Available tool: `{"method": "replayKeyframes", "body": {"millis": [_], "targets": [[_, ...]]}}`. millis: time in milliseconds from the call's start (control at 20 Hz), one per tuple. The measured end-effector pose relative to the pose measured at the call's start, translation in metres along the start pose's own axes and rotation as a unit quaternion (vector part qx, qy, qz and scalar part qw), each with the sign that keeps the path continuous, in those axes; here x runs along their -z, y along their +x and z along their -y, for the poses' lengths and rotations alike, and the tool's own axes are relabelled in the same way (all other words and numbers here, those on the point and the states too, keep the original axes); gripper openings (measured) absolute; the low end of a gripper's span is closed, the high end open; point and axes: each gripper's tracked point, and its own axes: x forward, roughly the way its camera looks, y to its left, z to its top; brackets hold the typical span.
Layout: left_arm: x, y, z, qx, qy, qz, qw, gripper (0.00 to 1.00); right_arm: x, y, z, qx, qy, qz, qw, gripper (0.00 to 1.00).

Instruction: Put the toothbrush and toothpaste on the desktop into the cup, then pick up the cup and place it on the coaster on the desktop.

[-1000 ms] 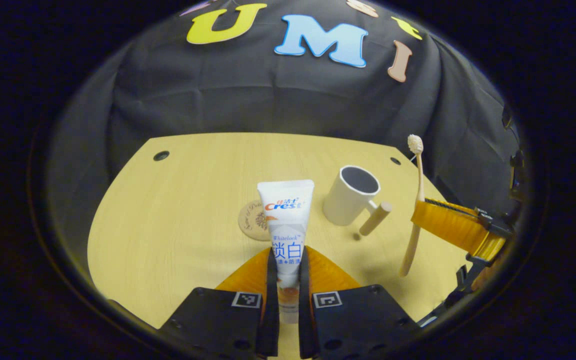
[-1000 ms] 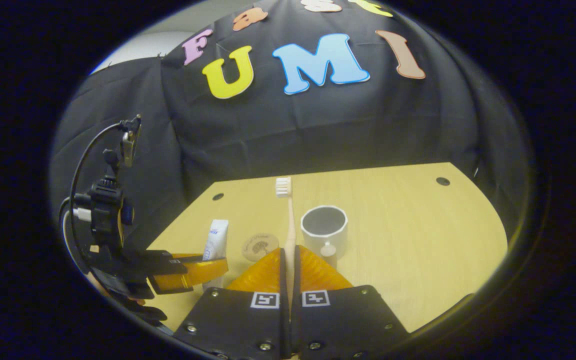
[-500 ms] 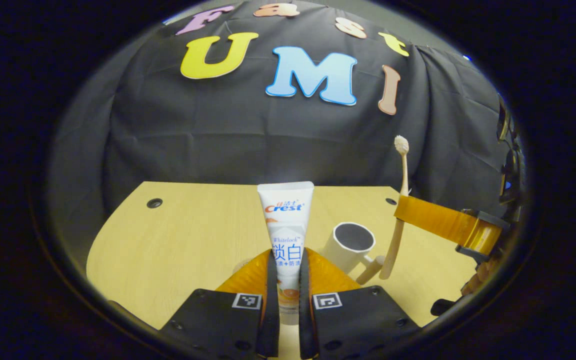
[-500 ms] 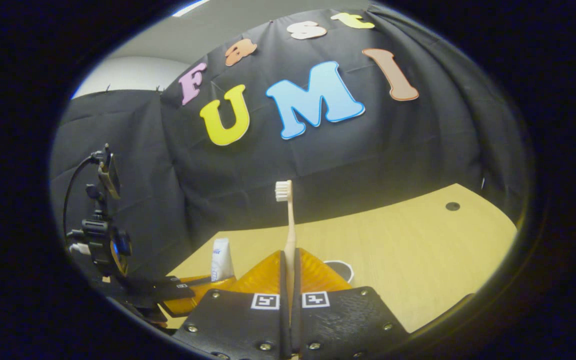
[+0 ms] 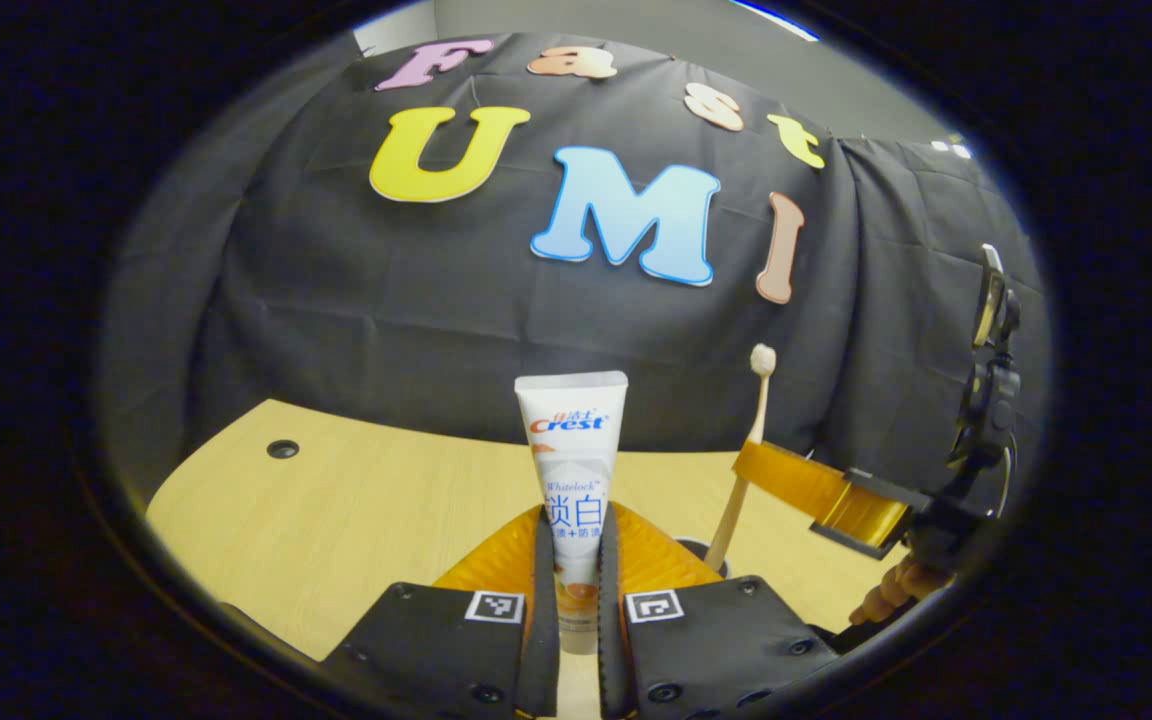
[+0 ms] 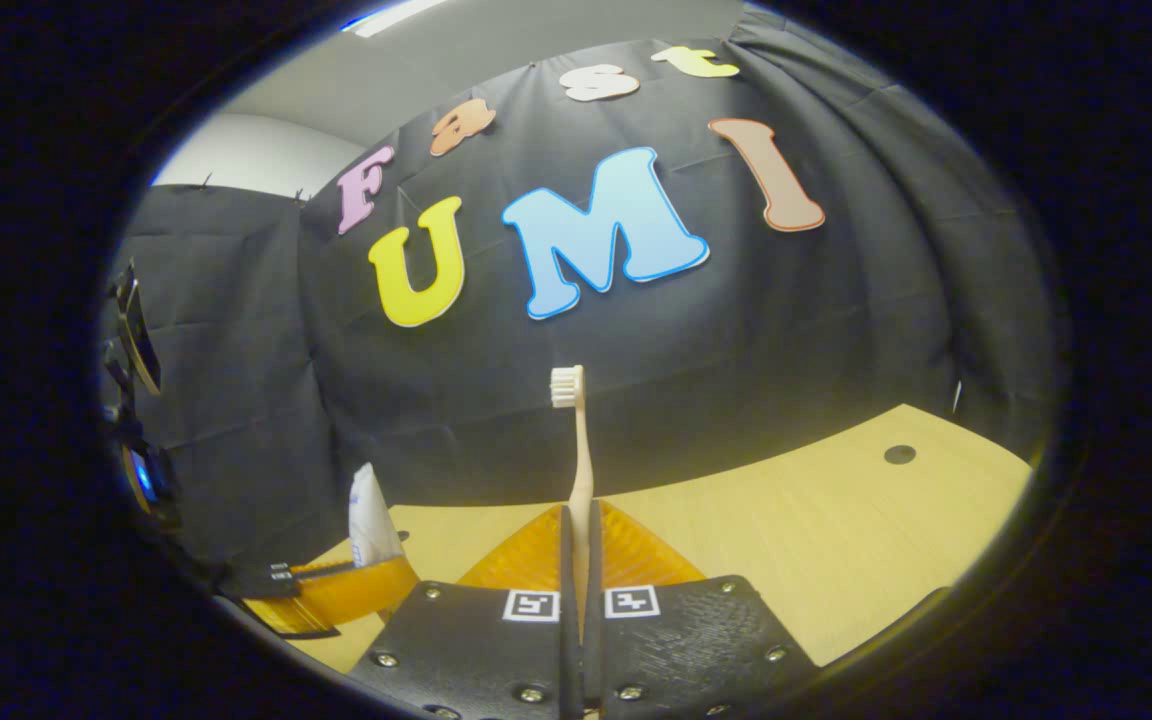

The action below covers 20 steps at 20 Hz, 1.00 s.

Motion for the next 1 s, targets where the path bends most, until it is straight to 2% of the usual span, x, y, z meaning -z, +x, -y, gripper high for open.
{"method": "replayKeyframes", "body": {"millis": [200, 400, 650, 750, 850, 900, 950, 1000], "targets": [[-0.015, 0.006, 0.007, 0.009, 0.020, 0.026, 0.999, 0.23, 0.030, 0.009, 0.006, 0.006, -0.047, -0.032, 0.998, 0.02], [-0.016, 0.007, 0.010, 0.015, 0.013, 0.030, 0.999, 0.23, 0.051, 0.007, 0.012, 0.015, -0.084, -0.059, 0.995, 0.03], [-0.013, 0.008, 0.009, 0.011, 0.002, 0.020, 1.000, 0.22, 0.060, 0.006, 0.018, 0.028, -0.096, -0.081, 0.992, 0.04], [-0.013, 0.006, 0.009, 0.012, -0.002, 0.020, 1.000, 0.23, 0.063, 0.005, 0.016, 0.024, -0.094, -0.092, 0.991, 0.10], [-0.013, 0.005, 0.009, 0.012, -0.004, 0.020, 1.000, 0.22, 0.064, -0.003, 0.014, 0.023, -0.099, -0.097, 0.990, 0.36], [-0.013, 0.005, 0.010, 0.014, -0.005, 0.020, 1.000, 0.23, 0.061, -0.009, 0.013, 0.022, -0.101, -0.095, 0.990, 0.55], [-0.014, 0.004, 0.011, 0.014, -0.007, 0.021, 1.000, 0.23, 0.059, -0.013, 0.011, 0.018, -0.101, -0.092, 0.991, 0.61], [-0.015, 0.004, 0.010, 0.015, -0.009, 0.022, 1.000, 0.22, 0.057, -0.019, 0.009, 0.016, -0.100, -0.089, 0.991, 0.75]]}}
